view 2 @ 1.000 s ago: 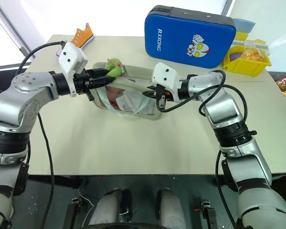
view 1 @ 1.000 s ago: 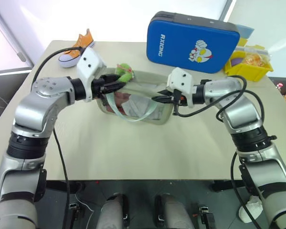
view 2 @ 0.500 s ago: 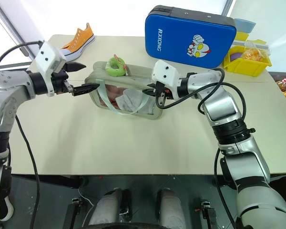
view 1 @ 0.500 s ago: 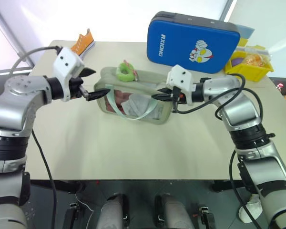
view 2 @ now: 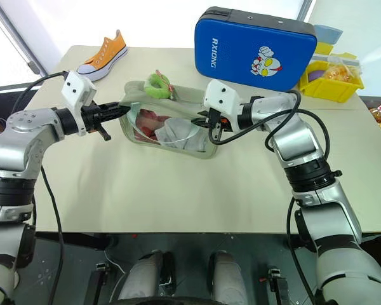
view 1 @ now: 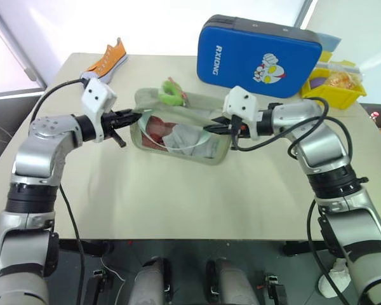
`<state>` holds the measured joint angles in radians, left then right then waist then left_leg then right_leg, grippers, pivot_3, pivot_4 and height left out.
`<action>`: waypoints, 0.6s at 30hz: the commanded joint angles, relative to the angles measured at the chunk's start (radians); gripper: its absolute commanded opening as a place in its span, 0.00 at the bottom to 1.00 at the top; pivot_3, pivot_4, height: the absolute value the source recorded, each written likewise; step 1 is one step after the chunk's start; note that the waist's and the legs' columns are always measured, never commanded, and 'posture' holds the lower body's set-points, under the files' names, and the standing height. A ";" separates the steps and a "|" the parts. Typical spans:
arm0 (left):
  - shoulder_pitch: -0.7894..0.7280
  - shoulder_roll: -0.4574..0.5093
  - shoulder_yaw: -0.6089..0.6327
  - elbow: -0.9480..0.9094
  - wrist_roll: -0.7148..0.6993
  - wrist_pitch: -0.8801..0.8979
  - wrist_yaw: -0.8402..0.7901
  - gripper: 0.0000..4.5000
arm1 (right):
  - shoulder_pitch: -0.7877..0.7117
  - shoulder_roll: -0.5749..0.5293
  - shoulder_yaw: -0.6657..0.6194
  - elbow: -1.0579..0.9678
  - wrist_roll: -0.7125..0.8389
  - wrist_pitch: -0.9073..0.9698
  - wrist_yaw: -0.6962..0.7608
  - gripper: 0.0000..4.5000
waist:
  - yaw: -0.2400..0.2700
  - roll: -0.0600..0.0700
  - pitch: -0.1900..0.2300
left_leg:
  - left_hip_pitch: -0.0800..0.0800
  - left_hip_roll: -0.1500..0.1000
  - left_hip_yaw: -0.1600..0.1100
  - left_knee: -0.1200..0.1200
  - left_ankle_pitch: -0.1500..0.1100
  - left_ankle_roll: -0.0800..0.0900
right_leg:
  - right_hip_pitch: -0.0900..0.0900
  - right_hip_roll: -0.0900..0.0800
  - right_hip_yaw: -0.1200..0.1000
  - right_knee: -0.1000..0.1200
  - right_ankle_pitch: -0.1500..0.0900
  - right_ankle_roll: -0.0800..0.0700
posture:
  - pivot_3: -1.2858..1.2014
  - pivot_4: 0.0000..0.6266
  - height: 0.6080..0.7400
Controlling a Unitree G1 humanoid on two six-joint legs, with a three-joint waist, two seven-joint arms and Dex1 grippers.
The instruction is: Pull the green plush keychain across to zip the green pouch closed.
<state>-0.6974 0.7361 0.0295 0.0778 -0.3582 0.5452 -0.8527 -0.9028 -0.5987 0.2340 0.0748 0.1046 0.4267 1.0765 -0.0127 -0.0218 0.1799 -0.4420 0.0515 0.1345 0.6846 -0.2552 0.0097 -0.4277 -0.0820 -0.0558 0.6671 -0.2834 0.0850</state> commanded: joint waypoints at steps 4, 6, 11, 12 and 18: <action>0.027 0.012 0.025 -0.109 -0.011 0.030 0.003 0.00 | -0.059 -0.024 -0.035 0.011 0.019 -0.007 0.031 0.26 | 0.000 0.000 0.000 | 0.000 0.000 0.000 0.000 0.000 0.000 | 0.000 0.000 0.000 0.000 0.000 0.000 | 0.52 0.24 1.00; 0.036 0.012 0.026 -0.115 -0.009 0.031 0.005 0.00 | -0.095 -0.046 -0.045 0.022 0.035 0.012 0.070 0.47 | 0.000 0.000 0.000 | 0.000 0.000 0.000 0.000 0.000 0.000 | 0.000 0.000 0.000 0.000 0.000 0.000 | 0.52 0.24 1.00; 0.048 0.011 0.032 -0.127 -0.013 0.037 0.010 0.00 | -0.214 -0.070 -0.065 0.106 0.083 0.037 0.154 0.58 | 0.000 0.000 0.000 | 0.000 0.000 0.000 0.000 0.000 0.000 | 0.000 0.000 0.000 0.000 0.000 0.000 | 0.52 0.24 1.00; 0.052 0.011 0.033 -0.130 -0.012 0.036 0.010 0.00 | -0.247 -0.052 -0.075 0.140 0.094 0.041 0.147 0.58 | -0.001 0.000 0.000 | 0.000 0.000 0.000 0.000 0.000 0.000 | 0.000 0.000 0.000 0.000 0.000 0.000 | 0.52 0.24 1.00; 0.060 0.007 0.037 -0.145 -0.014 0.044 0.011 0.00 | -0.444 0.152 -0.106 0.433 0.078 -0.001 0.000 0.58 | -0.007 0.000 0.000 | 0.001 0.000 0.001 0.000 0.000 0.000 | 0.000 0.000 0.000 0.002 0.000 0.000 | 0.52 0.24 1.00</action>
<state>-0.6320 0.7410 0.0527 -0.0339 -0.3614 0.5870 -0.8423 -1.3160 -0.4629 0.1421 0.4671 0.1882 0.4580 1.1062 -0.0196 -0.0215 0.1799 -0.4411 0.0519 0.1350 0.6841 -0.2552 0.0096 -0.4280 -0.0820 -0.0558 0.6687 -0.2834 0.0847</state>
